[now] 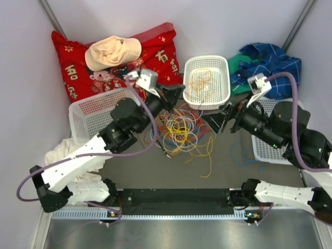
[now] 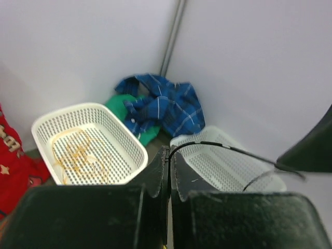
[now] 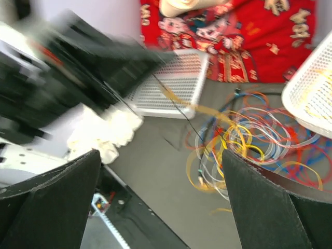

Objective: Untangle the cables

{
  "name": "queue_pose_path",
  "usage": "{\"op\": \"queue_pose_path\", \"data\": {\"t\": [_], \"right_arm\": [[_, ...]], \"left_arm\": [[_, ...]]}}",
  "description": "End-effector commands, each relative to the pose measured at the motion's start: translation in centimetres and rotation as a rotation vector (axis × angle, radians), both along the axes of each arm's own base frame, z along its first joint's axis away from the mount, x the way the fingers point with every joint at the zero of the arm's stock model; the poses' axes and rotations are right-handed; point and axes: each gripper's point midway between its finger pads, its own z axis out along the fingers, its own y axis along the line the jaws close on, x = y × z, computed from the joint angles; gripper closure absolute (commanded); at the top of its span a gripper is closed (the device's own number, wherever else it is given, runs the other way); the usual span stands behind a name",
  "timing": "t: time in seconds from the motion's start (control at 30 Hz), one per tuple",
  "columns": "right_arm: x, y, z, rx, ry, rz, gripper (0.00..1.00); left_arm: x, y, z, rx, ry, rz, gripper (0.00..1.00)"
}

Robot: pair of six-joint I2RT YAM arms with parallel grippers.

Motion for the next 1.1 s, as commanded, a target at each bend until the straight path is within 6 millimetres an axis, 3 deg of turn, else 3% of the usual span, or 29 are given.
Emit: {"op": "queue_pose_path", "data": {"t": [0.0, 0.03, 0.07, 0.13, 0.17, 0.33, 0.53, 0.57, 0.7, 0.9, 1.07], "right_arm": [[1.4, -1.5, -2.1, 0.003, -0.063, -0.107, 0.02], [1.5, -1.5, -2.9, -0.003, -0.063, -0.110, 0.03], [1.9, -0.9, -4.6, -0.022, -0.054, -0.110, 0.04], [1.9, -0.7, -5.9, -0.035, -0.056, -0.100, 0.06], [2.1, -0.2, -7.6, -0.065, -0.042, -0.091, 0.08], [3.4, 1.5, -10.0, -0.115, -0.062, -0.086, 0.10], [5.6, 3.9, -10.0, -0.123, -0.131, -0.104, 0.10], [6.4, 4.5, -11.1, -0.155, -0.124, -0.115, 0.10], [8.9, 5.9, -12.7, -0.160, -0.089, -0.131, 0.11], [10.3, 8.0, -15.1, -0.157, -0.054, -0.095, 0.14], [9.9, 7.7, -16.3, -0.130, -0.008, -0.106, 0.16]], "left_arm": [[-0.6, 3.4, 7.9, -0.110, -0.013, 0.075, 1.00], [-0.5, 3.0, 8.1, -0.105, -0.002, 0.070, 1.00], [-0.9, 3.5, 10.3, -0.127, -0.016, 0.066, 1.00], [-1.1, 3.3, 11.8, -0.140, -0.025, 0.051, 1.00], [-1.6, 3.8, 13.1, -0.152, -0.033, 0.044, 1.00], [-3.0, 4.3, 16.6, -0.201, -0.068, -0.008, 1.00], [-3.9, 4.3, 17.9, -0.234, -0.056, -0.055, 1.00], [-4.1, 4.3, 17.9, -0.235, -0.054, -0.067, 1.00], [-4.5, 4.3, 17.8, -0.240, -0.039, -0.087, 1.00], [-4.9, 4.9, 17.6, -0.241, -0.027, -0.082, 1.00], [-4.6, 5.3, 16.9, -0.217, -0.019, -0.057, 1.00]]}}
